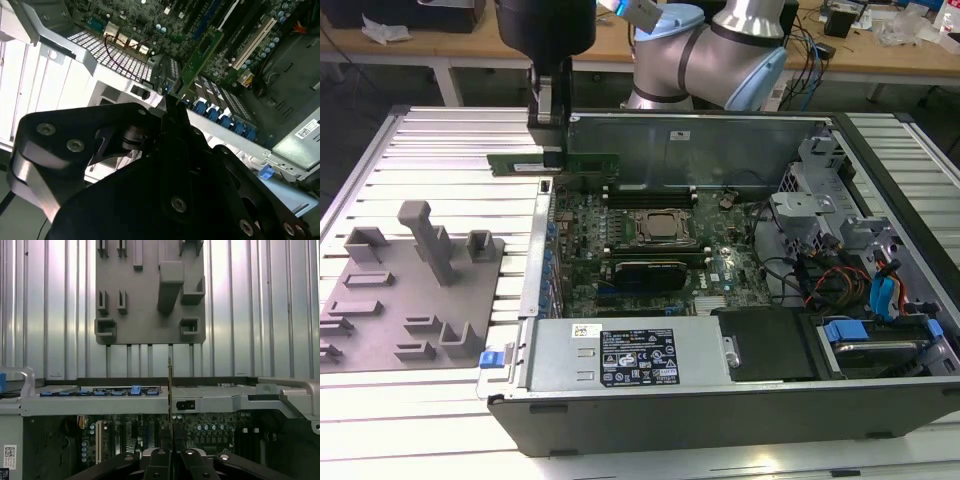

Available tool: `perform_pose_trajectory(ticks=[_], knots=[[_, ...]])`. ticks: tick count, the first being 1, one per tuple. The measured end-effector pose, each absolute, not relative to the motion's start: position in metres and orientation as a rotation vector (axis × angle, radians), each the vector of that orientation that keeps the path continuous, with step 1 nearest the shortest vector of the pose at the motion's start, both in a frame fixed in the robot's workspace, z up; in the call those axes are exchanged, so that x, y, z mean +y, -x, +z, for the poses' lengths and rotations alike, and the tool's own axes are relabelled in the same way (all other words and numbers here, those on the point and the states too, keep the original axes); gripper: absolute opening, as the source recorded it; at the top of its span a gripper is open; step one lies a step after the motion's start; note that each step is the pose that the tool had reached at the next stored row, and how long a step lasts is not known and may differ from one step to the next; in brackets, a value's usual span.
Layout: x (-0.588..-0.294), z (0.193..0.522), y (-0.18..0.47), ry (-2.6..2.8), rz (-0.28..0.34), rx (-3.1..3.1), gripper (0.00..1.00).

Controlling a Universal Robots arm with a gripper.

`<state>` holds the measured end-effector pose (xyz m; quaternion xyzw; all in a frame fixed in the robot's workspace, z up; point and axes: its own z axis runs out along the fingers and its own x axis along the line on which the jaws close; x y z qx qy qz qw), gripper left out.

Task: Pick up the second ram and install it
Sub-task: 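Pick up the second ram and move it above second insertion slot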

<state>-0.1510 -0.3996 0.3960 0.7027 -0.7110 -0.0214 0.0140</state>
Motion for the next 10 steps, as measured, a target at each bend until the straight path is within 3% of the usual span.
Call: perform_pose_trajectory(ticks=[10], knots=[[-0.391,0.389,0.124,-2.188,-0.066,-2.214,0.13]])
